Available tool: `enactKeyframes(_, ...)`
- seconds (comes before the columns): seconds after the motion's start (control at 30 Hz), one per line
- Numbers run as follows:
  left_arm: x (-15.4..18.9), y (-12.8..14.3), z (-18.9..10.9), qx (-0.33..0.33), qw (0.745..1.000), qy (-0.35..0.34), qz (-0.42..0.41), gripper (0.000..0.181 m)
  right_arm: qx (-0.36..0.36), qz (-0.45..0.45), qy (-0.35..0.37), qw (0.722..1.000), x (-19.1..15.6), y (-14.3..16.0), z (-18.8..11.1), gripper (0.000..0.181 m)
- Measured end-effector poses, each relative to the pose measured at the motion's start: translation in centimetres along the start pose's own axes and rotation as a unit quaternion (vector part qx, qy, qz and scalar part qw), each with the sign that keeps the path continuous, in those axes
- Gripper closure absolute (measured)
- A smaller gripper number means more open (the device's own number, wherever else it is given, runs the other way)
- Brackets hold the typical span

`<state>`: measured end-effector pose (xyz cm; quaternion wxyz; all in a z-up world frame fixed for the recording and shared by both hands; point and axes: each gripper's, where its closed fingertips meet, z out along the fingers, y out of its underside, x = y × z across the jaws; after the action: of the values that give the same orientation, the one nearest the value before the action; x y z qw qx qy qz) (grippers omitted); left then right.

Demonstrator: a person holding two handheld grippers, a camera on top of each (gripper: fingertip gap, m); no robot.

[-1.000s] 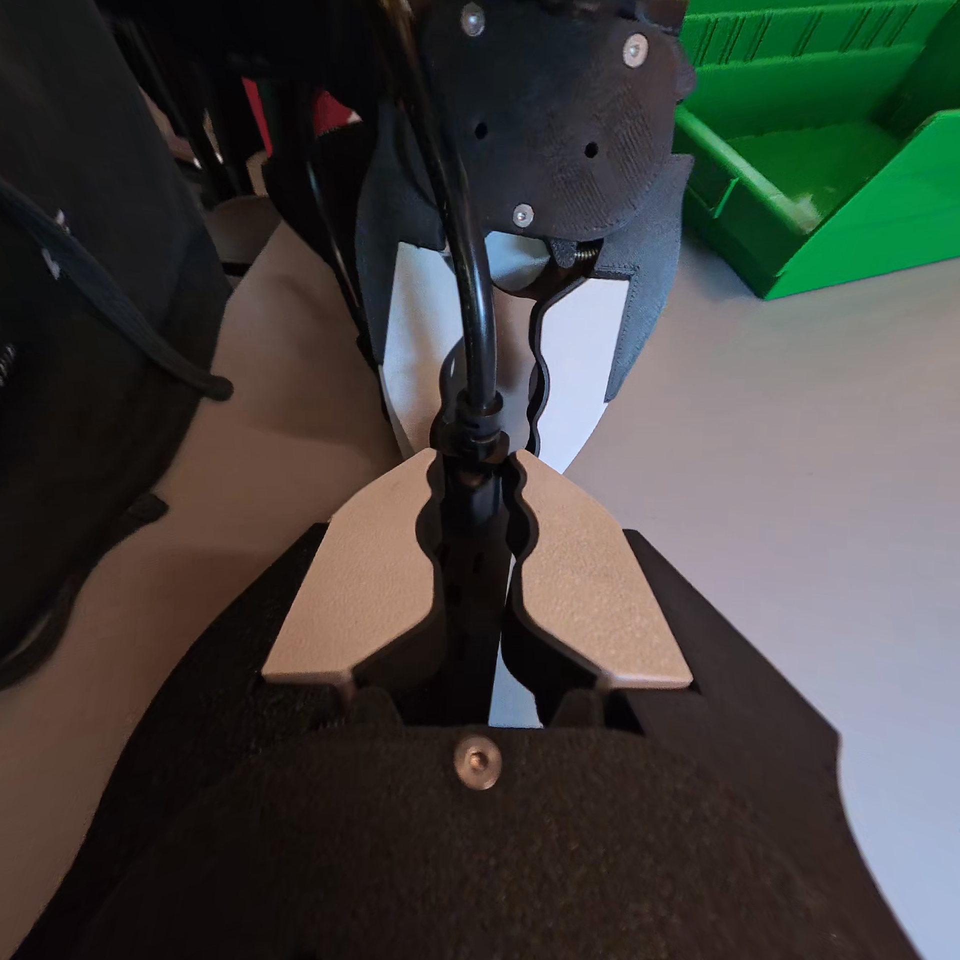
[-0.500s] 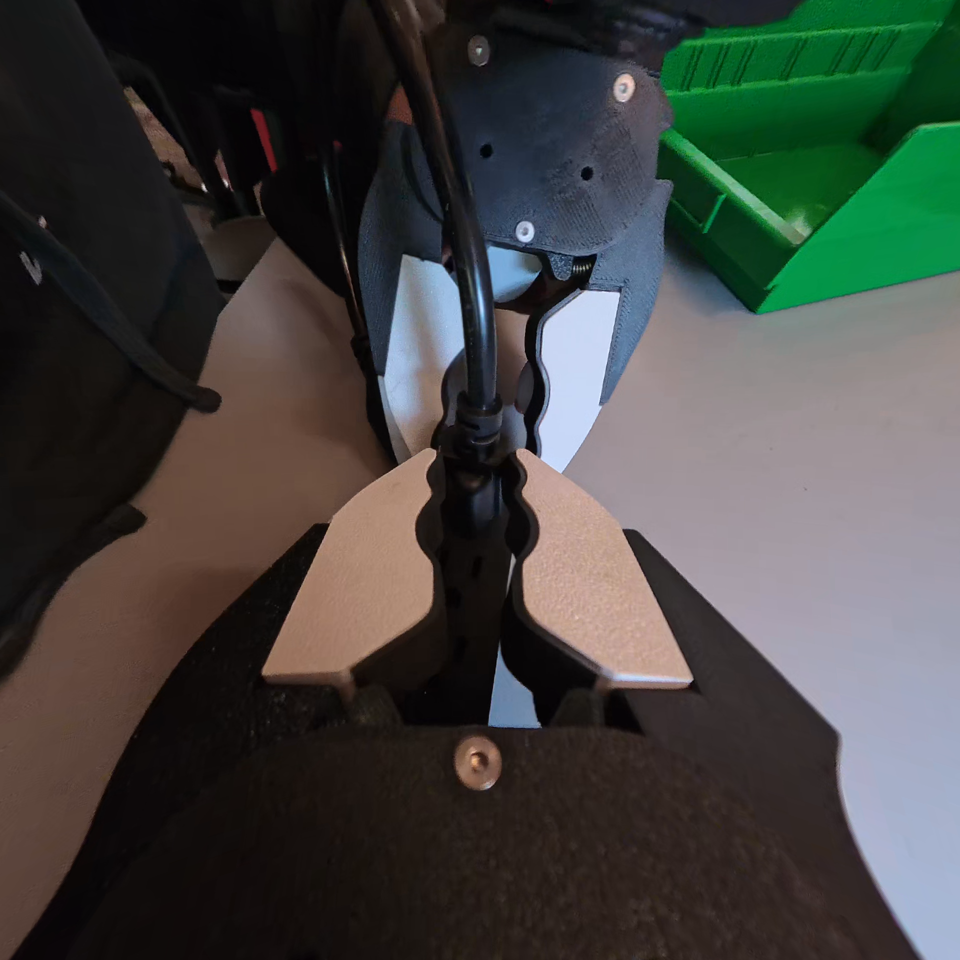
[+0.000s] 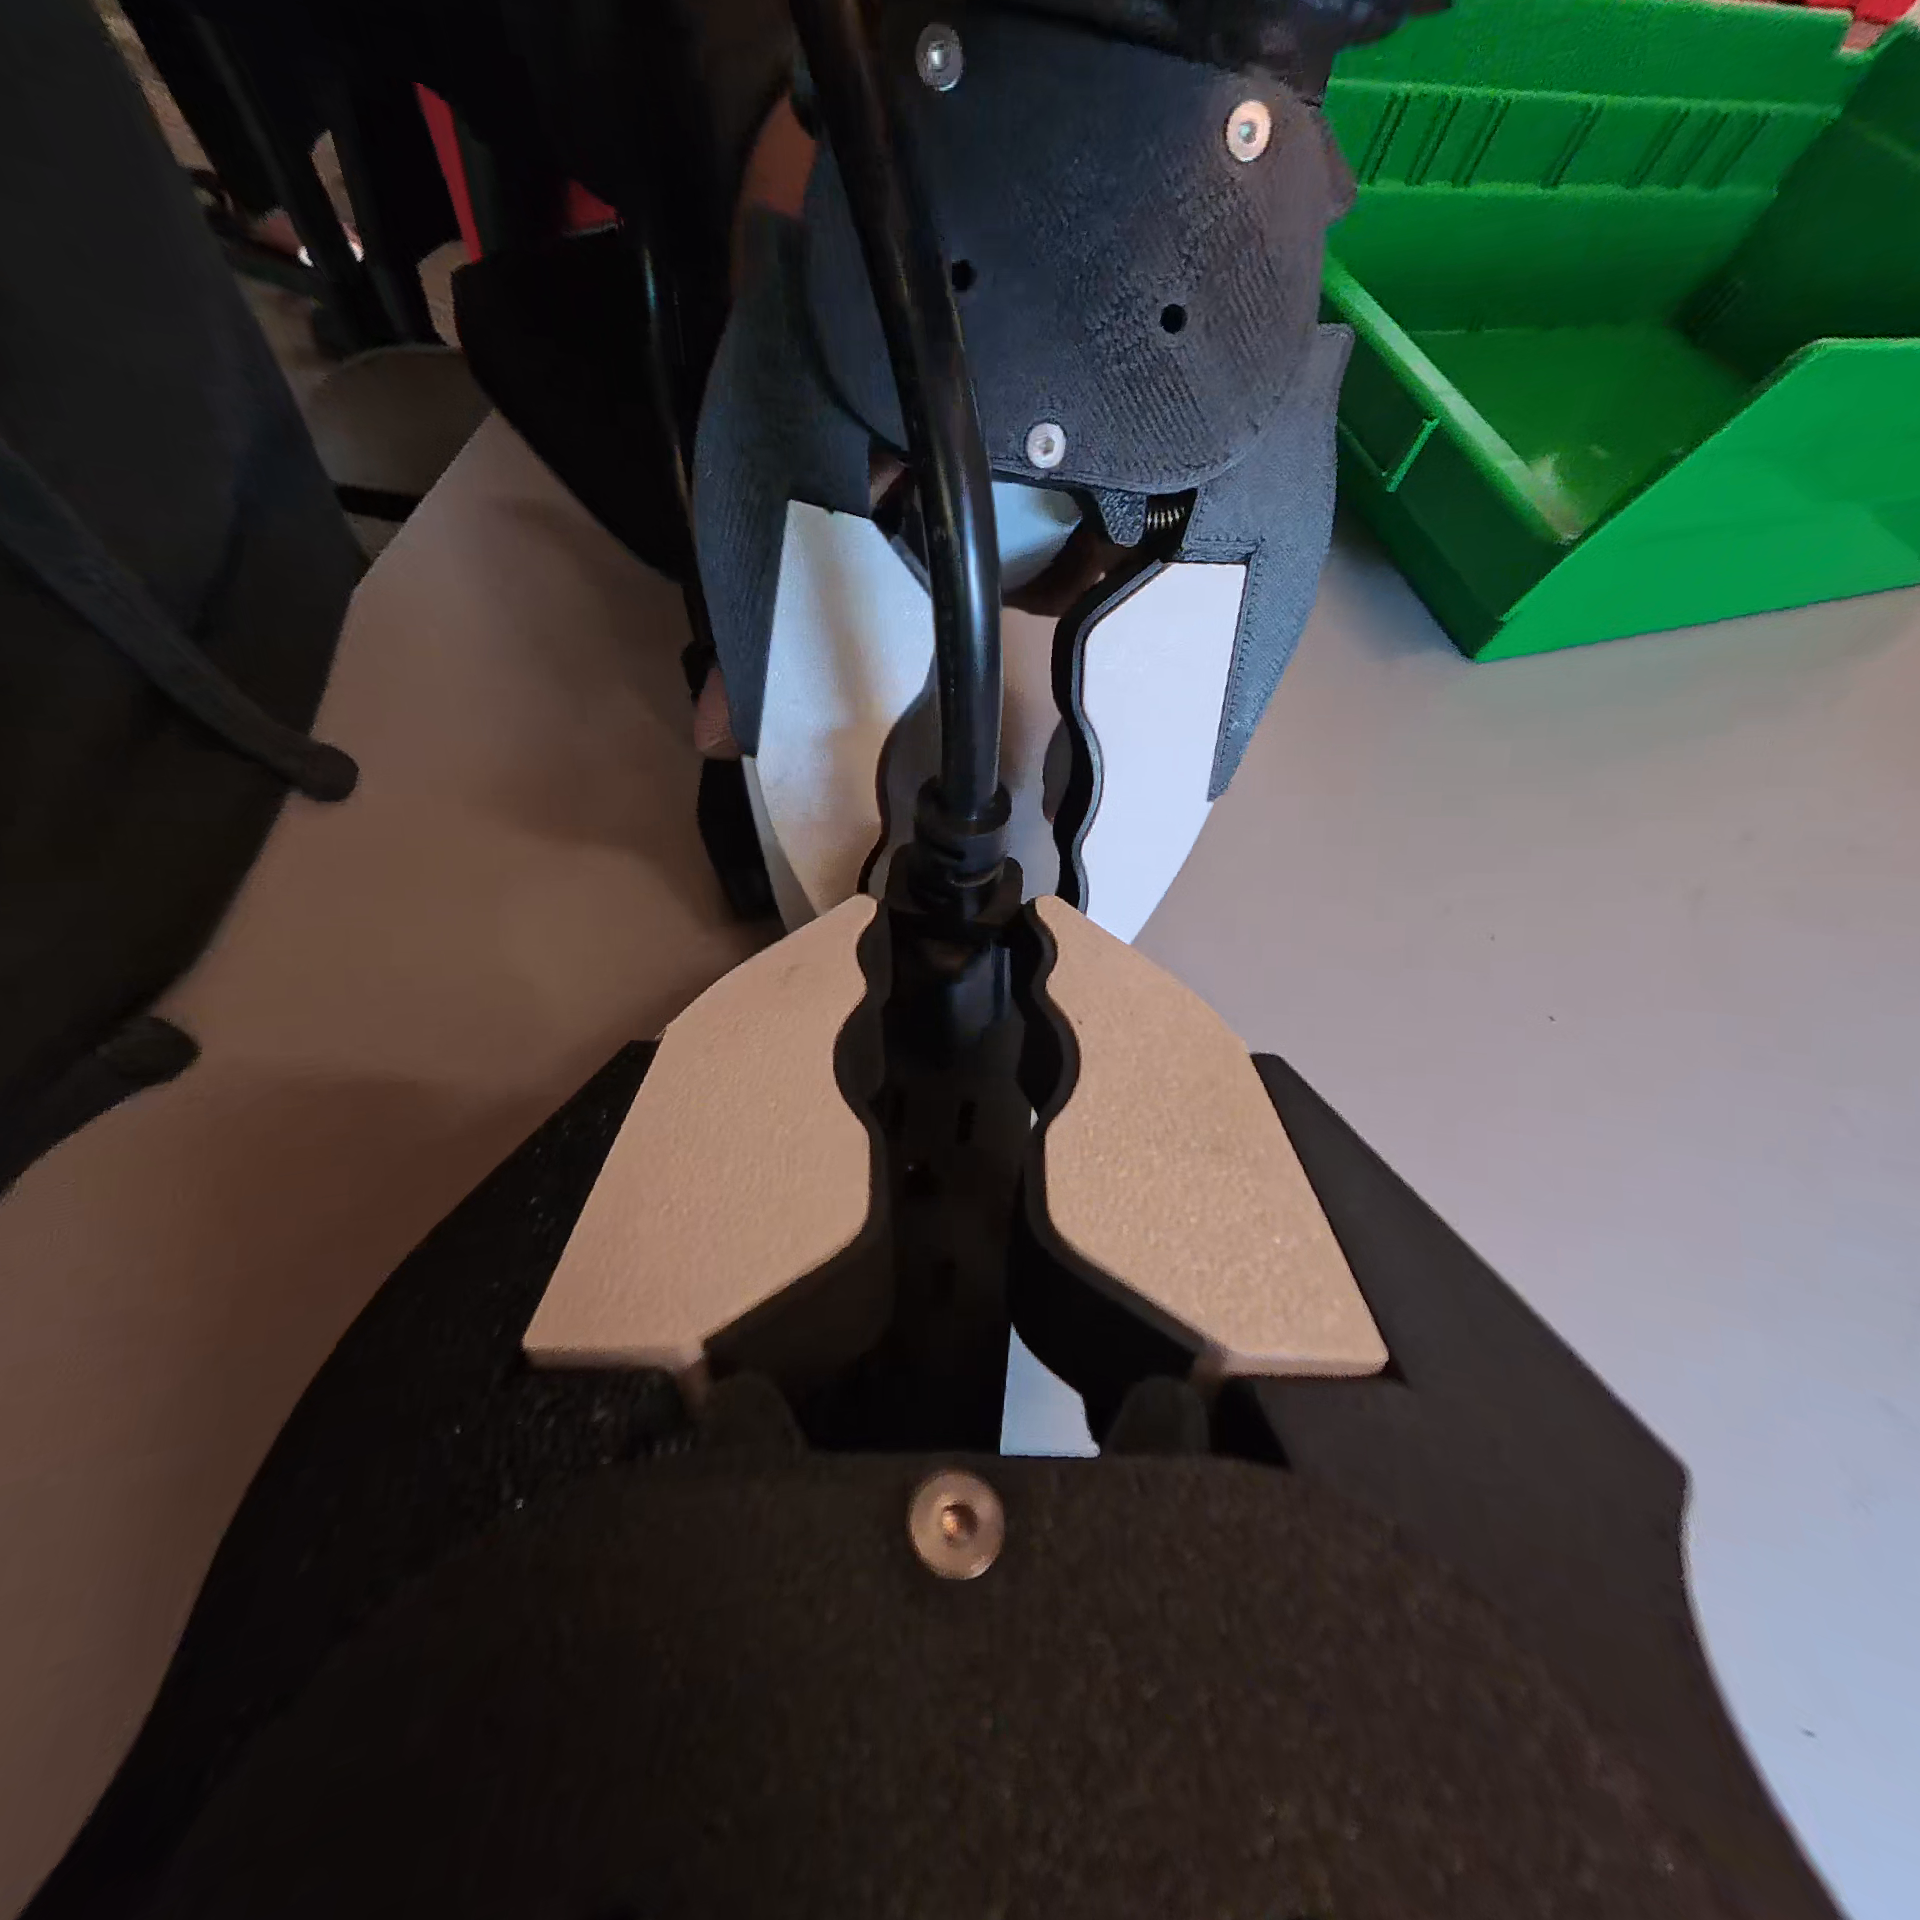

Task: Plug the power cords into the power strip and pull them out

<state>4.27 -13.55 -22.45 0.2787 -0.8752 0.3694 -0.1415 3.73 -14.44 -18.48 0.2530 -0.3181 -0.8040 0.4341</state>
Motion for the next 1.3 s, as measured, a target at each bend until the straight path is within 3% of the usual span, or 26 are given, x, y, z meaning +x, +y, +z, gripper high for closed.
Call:
enactKeyframes(0.03,0.0,-0.1,0.0,0.006,1.000,0.004,0.003,0.136,-0.001,0.007,0.000,1.000,0.0,0.0,0.1,0.159)
enactKeyframes(0.37,0.3,-0.3,0.2,0.031,0.999,0.026,-0.029,0.135,-0.023,0.089,0.076,0.993,0.2,0.3,0.4,0.159)
enactKeyframes(0.53,0.5,-0.3,0.2,0.027,0.999,0.008,-0.022,0.137,-0.009,0.110,0.026,0.994,0.1,0.2,0.4,0.159)
enactKeyframes(0.73,1.1,-0.4,0.2,0.065,0.992,0.082,-0.069,0.134,0.014,0.037,0.028,0.999,-0.8,-0.5,0.0,0.160)
enactKeyframes(0.9,0.8,-0.9,-0.1,0.078,0.993,0.064,-0.069,0.135,0.062,0.148,-0.025,0.987,0.2,-0.6,-0.5,0.160)
enactKeyframes(1.0,0.9,-0.7,-0.1,0.076,0.992,0.080,-0.063,0.135,0.045,0.116,-0.003,0.992,-0.1,-0.7,-0.2,0.160)
enactKeyframes(1.1,0.3,-1.7,-0.8,0.114,0.988,0.083,-0.054,0.135,0.075,0.100,0.015,0.992,0.4,-1.5,-1.2,0.160)
enactKeyframes(1.3,-0.2,-1.4,-0.2,0.091,0.994,0.052,-0.022,0.135,0.073,0.156,0.004,0.985,1.1,-0.9,-1.0,0.161)
